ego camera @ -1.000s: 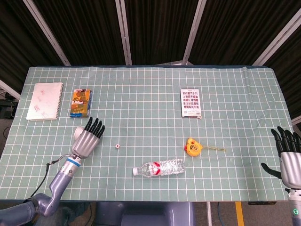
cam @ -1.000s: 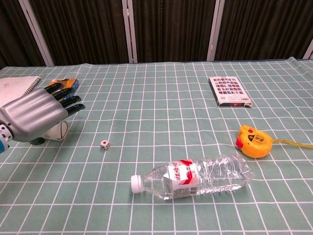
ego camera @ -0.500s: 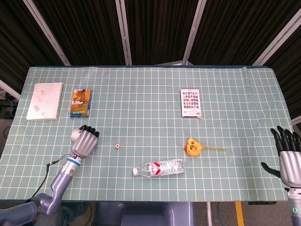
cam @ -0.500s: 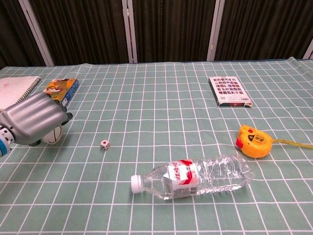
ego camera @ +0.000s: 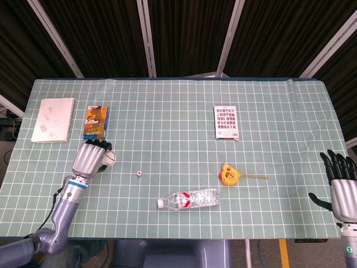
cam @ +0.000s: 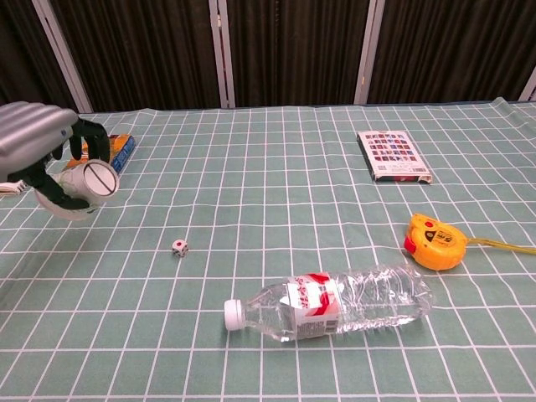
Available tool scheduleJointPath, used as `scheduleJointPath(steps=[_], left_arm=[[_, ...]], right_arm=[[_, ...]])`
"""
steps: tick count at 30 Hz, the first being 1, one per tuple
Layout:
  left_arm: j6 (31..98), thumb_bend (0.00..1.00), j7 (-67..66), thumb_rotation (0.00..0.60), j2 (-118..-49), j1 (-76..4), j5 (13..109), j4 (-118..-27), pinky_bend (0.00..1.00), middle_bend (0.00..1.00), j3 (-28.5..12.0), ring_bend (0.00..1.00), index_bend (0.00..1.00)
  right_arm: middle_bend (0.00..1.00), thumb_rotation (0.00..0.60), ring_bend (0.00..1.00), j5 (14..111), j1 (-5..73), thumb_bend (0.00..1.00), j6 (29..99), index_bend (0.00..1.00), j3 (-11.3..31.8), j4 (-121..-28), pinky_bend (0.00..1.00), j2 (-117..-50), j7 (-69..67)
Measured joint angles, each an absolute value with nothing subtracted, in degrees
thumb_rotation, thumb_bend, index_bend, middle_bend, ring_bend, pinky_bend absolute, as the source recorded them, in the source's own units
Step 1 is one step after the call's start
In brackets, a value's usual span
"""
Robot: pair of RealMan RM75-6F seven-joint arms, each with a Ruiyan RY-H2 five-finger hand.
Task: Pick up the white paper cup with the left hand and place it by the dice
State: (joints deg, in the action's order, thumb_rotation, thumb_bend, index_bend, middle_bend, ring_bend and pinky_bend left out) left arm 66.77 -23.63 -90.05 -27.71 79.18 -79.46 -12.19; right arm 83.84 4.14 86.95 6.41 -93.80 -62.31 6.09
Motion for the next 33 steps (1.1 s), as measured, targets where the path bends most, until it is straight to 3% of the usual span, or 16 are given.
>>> scheduleJointPath(steps=[7,14,24,33], left_arm=[[63.6,0.0,14.3,0.6,-87.0,-27.0,78.6,-83.7,0.45,0.42,-14.4,0.4,0.46],[60.1,0.0,43.7,0.6,-90.2,-27.9,80.2,-78.9,0.45,0.42,-13.9,0.4,0.46],[58.0,0.0,47.5,0.6,-99.0,-30.5,81.1,-68.1,0.45,0.42,-11.7,0.4,0.46],[58.5,0.0,46.9,0.6,-101.6,-31.6,80.5,-63.9,0.45,0.42,-11.3,0.4,0.46]], right_arm=[[0.0,0.6,0.0,83.9,4.3,0.0,86.7,0.0,6.3,-93.8,0.0,-62.5,6.5],[0.0,0.6,0.0,83.3,4.4,0.0,86.4,0.0,6.4,-93.5,0.0,-62.5,6.4],[0.0,0.6,0.0,82.5,4.3,0.0,86.1,0.0,6.6,-93.0,0.0,-62.3,5.4],[0.0,0.6,0.0,82.0,4.4,0.0,85.7,0.0,6.8,-92.8,0.0,-62.2,5.1]])
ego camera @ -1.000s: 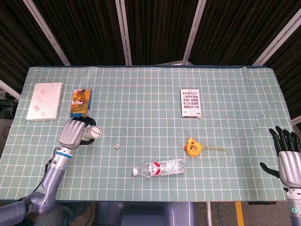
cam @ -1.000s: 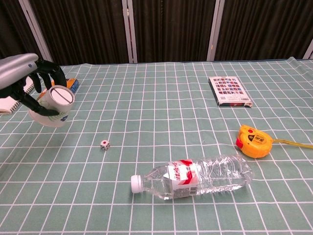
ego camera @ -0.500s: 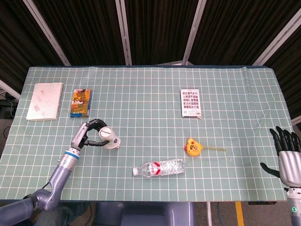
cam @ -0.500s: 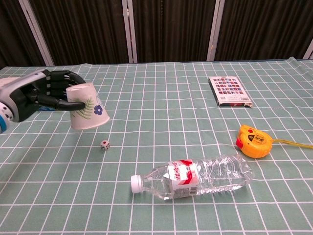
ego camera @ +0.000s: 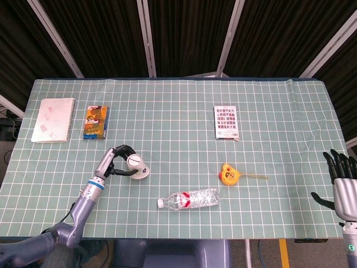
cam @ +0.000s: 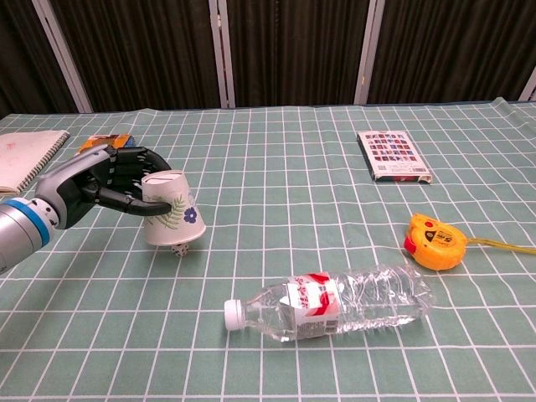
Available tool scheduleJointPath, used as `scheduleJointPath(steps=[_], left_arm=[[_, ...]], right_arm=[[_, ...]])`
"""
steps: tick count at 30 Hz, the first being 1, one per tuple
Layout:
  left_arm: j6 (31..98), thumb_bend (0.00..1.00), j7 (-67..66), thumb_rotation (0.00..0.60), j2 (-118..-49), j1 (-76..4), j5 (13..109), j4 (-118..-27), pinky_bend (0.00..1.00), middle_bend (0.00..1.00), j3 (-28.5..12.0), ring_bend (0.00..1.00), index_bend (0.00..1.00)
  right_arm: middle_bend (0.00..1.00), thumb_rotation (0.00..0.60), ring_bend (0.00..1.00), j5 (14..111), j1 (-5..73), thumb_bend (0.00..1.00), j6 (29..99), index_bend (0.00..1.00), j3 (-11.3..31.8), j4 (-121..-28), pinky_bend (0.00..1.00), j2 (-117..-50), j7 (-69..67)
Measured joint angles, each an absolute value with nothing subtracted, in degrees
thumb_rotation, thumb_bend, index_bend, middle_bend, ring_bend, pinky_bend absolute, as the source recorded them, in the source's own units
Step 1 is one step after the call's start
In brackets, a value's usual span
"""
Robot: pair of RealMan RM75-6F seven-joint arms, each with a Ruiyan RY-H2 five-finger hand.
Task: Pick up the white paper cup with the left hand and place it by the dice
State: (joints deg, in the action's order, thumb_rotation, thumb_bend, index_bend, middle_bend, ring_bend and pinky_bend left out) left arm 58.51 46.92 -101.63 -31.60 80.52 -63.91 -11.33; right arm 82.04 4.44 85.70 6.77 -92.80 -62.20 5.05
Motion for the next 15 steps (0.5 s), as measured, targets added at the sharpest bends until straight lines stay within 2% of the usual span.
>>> scheduleJointPath(steps=[4,6,9,11,12,15], left_arm=[[58.2,0.0,47.0,0.6,-102.6,-32.0,80.3,-62.0,0.43,0.41,-11.0,0.39,0.46],[58.0,0.0,47.2,0.6,-103.0,-32.2,80.6,-61.0,0.4,0.38,-10.5,0.36,0.42],[57.3,0.0,48.4,0.6,-102.9,-32.7,81.7,-60.5,0.25,0.21,-9.5,0.17,0.22],[56.9,0.0,49.7,0.6,-102.4,-33.1,82.8,-60.3,0.12,0.06,-8.5,0.03,0.05],[56.8,0.0,50.2,0.6,-102.2,-33.2,83.3,-60.3,0.06,0.01,-8.1,0.0,0.01],[57.6,0.0,51.0,0.6,-101.6,-33.2,84.4,-60.3,0.0,0.0,-7.4,0.0,0.0]], right_arm=[[0.0,0.6,0.0,82.0,4.5,0.0,85.6,0.0,6.7,-92.8,0.0,-62.3,5.3],[0.0,0.6,0.0,81.9,4.6,0.0,85.5,0.0,6.7,-92.8,0.0,-62.4,5.5],[0.0,0.6,0.0,81.9,4.6,0.0,85.5,0.0,6.7,-92.8,0.0,-62.5,5.5],[0.0,0.6,0.0,81.9,4.6,0.0,85.6,0.0,6.8,-92.8,0.0,-62.5,5.6],[0.0,0.6,0.0,81.9,4.6,0.0,85.6,0.0,6.7,-92.8,0.0,-62.5,5.6],[0.0,0.6,0.0,82.2,4.5,0.0,85.8,0.0,6.7,-93.0,0.0,-62.4,5.6]])
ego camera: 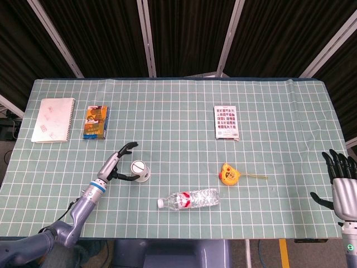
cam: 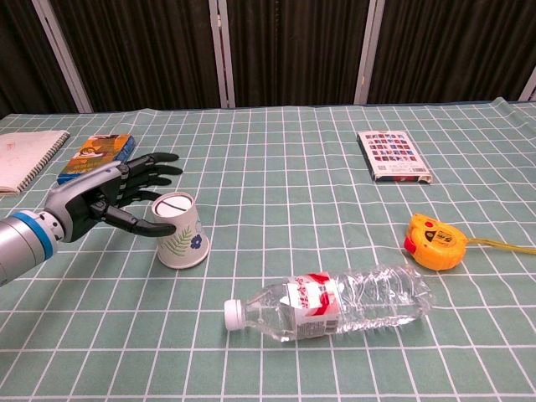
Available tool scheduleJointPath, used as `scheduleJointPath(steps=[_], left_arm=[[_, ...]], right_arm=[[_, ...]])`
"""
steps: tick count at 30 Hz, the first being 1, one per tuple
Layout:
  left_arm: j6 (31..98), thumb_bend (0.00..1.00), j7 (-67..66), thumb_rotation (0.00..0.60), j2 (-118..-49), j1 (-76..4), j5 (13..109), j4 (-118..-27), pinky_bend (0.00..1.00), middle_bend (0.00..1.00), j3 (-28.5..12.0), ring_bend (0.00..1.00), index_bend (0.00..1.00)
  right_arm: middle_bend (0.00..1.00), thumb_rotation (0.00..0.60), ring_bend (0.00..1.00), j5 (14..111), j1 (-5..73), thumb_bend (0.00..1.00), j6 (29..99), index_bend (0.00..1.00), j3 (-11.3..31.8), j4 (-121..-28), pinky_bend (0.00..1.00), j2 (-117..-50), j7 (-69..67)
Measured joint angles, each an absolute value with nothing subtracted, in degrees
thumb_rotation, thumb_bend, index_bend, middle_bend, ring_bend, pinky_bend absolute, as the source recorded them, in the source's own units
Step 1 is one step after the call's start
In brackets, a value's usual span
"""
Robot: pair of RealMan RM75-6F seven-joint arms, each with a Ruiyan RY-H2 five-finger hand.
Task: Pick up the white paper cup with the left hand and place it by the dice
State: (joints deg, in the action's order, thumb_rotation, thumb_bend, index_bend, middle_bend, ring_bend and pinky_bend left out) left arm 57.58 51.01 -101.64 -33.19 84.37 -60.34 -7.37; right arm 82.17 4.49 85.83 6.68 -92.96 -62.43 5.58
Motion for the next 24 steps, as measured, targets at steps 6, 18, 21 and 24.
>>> scheduleJointPath(steps=[6,18,21,24], left_arm=[[63.6,0.0,50.5,0.6,-98.9,-31.9,86.9,-62.6,0.0,0.0,-6.5,0.0,0.0],[83.3,0.0,28.1,0.6,-85.3,-21.7,89.9,-72.2,0.0,0.0,-4.8,0.0,0.0],[85.3,0.0,17.2,0.6,-81.3,-18.5,88.8,-76.2,0.0,0.0,-4.0,0.0,0.0],[86.5,0.0,6.8,0.6,-76.3,-15.2,86.9,-82.4,0.0,0.0,-3.0,0.0,0.0]], right_arm=[[0.0,0.6,0.0,83.1,4.3,0.0,86.4,0.0,6.4,-93.3,0.0,-62.2,5.4],[0.0,0.6,0.0,85.7,3.8,0.0,88.2,0.0,5.8,-95.3,0.0,-61.5,5.3],[0.0,0.6,0.0,86.2,3.7,0.0,88.4,0.0,5.6,-95.5,0.0,-61.4,5.2],[0.0,0.6,0.0,86.9,3.7,0.0,88.7,0.0,5.4,-95.8,0.0,-61.3,5.0]])
